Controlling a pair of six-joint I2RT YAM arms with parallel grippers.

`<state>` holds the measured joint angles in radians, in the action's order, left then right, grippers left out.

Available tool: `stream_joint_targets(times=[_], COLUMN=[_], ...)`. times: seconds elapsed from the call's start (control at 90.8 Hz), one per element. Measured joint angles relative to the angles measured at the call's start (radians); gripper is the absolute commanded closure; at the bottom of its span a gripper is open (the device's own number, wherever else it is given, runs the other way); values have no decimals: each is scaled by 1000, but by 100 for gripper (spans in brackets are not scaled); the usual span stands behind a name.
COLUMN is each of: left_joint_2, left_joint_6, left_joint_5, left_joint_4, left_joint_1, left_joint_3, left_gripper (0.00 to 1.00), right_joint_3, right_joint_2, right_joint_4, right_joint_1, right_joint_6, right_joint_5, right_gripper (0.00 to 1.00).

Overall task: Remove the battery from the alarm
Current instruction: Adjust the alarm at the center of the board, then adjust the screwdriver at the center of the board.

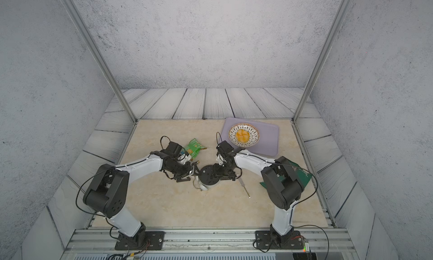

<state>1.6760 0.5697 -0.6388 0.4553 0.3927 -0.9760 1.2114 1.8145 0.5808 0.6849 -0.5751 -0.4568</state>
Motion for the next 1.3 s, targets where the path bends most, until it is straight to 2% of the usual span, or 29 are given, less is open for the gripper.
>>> stream_joint_targets(times=[0.11, 0.242, 0.396, 0.539, 0.66, 0.87, 0.936, 1.013, 1.299], left_joint_2=[-2, -3, -51, -130, -156, -68, -35, 5, 170], left_joint_6=[-7, -22, -53, -93, -114, -145, -158, -177, -259], left_joint_5=[12, 29, 79, 162, 203, 254, 263, 267, 267], left_joint_4=[16, 40, 107, 182, 215, 262, 271, 288, 335], left_joint_1=[-32, -32, -24, 9, 72, 151, 151, 151, 151], left_joint_3=[0, -1, -6, -45, -71, -99, -106, -135, -344], left_gripper=[18, 22, 22, 23, 25, 37, 49, 58, 59], right_joint_3=[-2, -77, -136, -153, -154, -153, -153, -154, -140], right_joint_2=[-2, -78, -182, -186, -181, -130, -116, -110, -77], right_joint_4=[-13, 3, 77, 112, 126, 127, 127, 126, 149], right_joint_1=[52, 31, -32, -73, -89, -114, -130, -159, -224], right_joint_6=[-8, -8, 6, 19, 22, 28, 31, 36, 68], right_joint_5=[-12, 56, 168, 250, 301, 362, 373, 383, 423], right_gripper=[38, 38, 50, 55, 60, 66, 67, 67, 67])
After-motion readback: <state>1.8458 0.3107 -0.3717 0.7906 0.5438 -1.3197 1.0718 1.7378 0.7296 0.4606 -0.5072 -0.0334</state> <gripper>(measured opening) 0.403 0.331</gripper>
